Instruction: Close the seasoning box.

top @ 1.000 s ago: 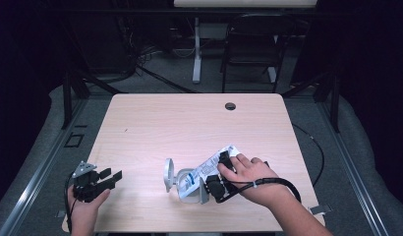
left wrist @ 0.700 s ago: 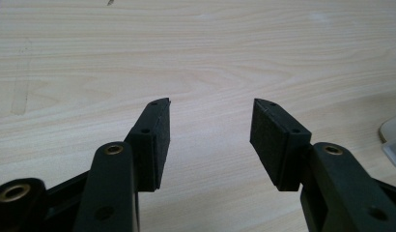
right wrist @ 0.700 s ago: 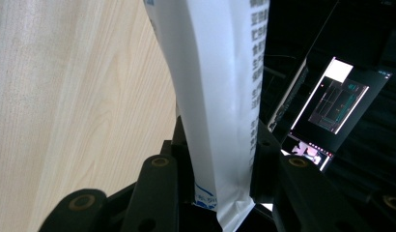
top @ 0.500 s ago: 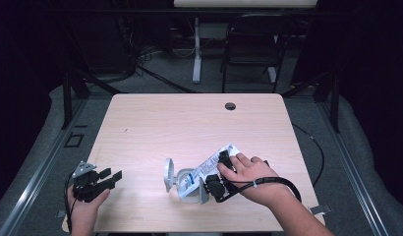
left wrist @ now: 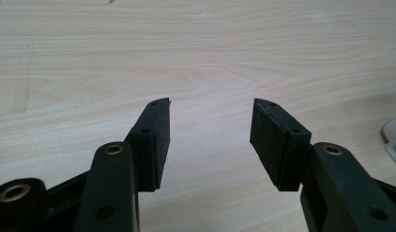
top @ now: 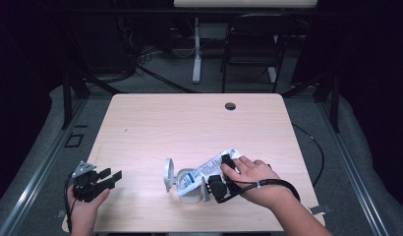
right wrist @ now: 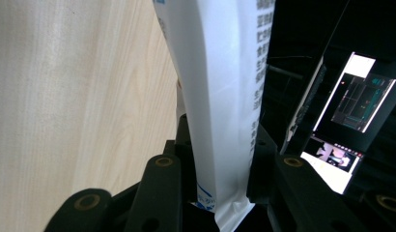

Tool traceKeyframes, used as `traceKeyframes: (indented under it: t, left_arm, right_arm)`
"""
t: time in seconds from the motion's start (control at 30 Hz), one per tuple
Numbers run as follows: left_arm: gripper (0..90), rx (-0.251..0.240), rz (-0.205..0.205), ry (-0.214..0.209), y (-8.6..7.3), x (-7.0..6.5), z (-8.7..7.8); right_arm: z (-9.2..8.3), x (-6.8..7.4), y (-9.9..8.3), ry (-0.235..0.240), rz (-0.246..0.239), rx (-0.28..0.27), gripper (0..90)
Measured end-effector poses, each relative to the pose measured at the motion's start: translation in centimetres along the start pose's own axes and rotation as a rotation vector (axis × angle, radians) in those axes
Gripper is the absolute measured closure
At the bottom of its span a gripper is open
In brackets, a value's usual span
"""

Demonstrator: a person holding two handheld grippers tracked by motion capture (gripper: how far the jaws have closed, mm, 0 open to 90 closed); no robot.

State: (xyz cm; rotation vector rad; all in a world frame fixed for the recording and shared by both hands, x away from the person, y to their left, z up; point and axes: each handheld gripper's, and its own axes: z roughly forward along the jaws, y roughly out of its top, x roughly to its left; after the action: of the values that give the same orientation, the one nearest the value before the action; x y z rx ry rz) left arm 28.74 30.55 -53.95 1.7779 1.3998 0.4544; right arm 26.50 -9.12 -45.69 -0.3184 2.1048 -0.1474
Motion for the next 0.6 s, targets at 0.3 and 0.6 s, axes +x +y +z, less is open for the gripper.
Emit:
traceKeyframes:
  t: [0.3,0.6]
  left_arm:
    - [49.4,0.003,-0.002,-0.001,-0.1,0.0,0.2]
    - [49.4,0.013,-0.009,0.006,-0.3,0.3,0.4]
  right_arm:
    - [0.0,0.5,-0.5,0.031,0.083,-0.013,73.9]
    - [0.5,1.3,-1.2,0.055,0.199,-0.059,75.2]
